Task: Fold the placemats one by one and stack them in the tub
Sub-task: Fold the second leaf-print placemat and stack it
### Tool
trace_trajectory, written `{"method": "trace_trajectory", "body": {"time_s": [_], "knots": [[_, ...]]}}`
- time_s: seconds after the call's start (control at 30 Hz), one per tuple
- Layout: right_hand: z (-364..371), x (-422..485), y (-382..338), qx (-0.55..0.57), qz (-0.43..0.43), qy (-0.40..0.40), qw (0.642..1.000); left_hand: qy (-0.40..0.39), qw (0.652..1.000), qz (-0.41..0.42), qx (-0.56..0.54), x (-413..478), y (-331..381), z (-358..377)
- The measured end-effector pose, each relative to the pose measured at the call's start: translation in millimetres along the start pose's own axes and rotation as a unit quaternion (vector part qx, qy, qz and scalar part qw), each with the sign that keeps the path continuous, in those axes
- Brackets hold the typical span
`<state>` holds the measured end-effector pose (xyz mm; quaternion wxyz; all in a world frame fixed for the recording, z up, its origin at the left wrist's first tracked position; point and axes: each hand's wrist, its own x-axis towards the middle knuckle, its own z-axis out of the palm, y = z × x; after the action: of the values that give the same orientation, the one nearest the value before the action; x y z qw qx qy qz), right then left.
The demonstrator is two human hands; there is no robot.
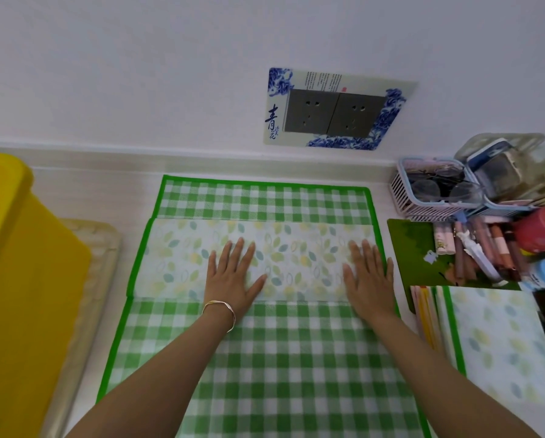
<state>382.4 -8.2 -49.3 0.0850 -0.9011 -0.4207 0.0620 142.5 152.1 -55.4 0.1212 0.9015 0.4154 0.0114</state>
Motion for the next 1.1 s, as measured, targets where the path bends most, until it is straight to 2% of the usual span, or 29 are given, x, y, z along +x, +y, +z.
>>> {"method": "trace_trajectory", "body": {"time_s": [0.2, 0.37, 0.47, 0.63, 0.93, 1.1], "knots": [[2, -10, -76, 0.089, -0.045, -0.004, 0.995, -0.005, 1.0, -0.002, -0.003, 0, 0, -1], [23, -12, -141, 0.099, -0.085, -0.024, 0.991, -0.003, 1.0, 0.0, -0.009, 0, 2, -2], [33, -13, -146, 0.073, -0.076, -0.012, 0.994, 0.01, 1.0, 0.001, -0.018, 0, 1, -2], [36, -13, -144, 0.047, -0.075, -0.009, 0.996, -0.019, 1.0, -0.004, 0.003, -1, -4, -6], [37, -13, -142, 0.042, -0.077, -0.006, 0.996, -0.019, 0.996, -0.082, 0.036, -19, -74, -24], [34, -14, -141, 0.04, -0.081, -0.015, 0.996, -0.023, 0.994, -0.099, 0.027, -21, -92, -28]]}}
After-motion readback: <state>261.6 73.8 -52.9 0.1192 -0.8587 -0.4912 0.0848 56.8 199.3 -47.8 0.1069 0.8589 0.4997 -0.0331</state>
